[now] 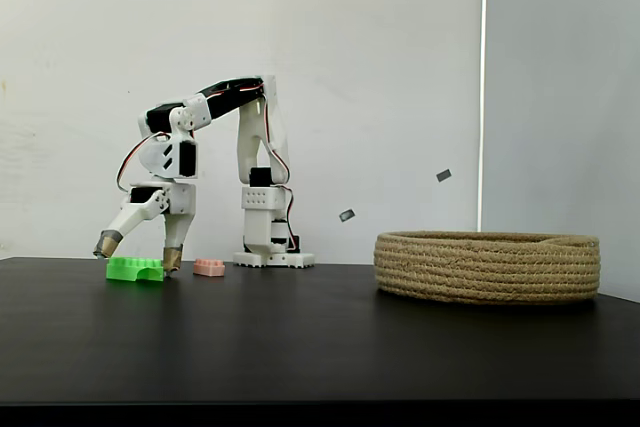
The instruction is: Place the lego blocks in the tray
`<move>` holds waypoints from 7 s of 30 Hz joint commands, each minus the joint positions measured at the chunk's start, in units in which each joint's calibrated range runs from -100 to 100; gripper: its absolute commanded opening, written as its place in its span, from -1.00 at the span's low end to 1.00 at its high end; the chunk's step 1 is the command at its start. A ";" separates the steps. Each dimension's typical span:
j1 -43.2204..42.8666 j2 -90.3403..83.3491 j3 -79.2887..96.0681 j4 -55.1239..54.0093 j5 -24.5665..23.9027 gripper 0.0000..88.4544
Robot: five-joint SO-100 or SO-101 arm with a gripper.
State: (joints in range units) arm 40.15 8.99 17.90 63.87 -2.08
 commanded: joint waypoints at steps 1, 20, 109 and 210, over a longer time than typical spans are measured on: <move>0.33 -0.22 -2.07 -1.10 1.27 -0.12; -11.05 -5.90 -5.81 14.56 0.29 -1.00; -3.46 -30.83 38.24 -10.35 2.05 -0.90; -31.00 -107.70 81.01 -14.93 1.71 -1.00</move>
State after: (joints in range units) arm 8.79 -97.96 98.94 48.76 -0.32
